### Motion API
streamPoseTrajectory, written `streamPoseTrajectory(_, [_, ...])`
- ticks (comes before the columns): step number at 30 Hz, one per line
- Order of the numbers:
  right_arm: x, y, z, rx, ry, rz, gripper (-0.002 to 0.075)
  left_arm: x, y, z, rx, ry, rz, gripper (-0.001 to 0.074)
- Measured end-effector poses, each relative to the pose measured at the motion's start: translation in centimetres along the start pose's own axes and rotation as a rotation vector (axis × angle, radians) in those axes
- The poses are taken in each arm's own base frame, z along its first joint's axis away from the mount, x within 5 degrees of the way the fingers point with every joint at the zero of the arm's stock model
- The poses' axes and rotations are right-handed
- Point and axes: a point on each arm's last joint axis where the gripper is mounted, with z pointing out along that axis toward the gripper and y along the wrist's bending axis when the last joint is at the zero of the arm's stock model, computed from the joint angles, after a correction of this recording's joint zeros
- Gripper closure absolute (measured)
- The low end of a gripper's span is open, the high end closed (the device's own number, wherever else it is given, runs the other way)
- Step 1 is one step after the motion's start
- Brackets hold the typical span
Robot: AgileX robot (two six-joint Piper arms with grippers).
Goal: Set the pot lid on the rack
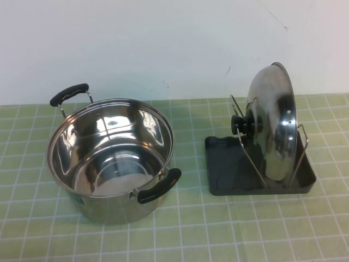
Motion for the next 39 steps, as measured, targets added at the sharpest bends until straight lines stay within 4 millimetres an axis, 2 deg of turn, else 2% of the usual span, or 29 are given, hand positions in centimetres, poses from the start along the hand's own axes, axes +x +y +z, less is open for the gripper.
streamPoseTrajectory(8, [0.0, 0.0, 0.0, -0.001, 0.001, 0.001, 0.0727, 1.1, 0.3, -0.1, -0.053, 0.126, -0.022, 0.0736])
streamPoseTrajectory(39, [0.2, 0.1, 0.0, -0.007, 0.019, 0.001, 0.0727, 1.2, 0.1, -0.1, -0.013, 0.133, -0.011, 0.0736])
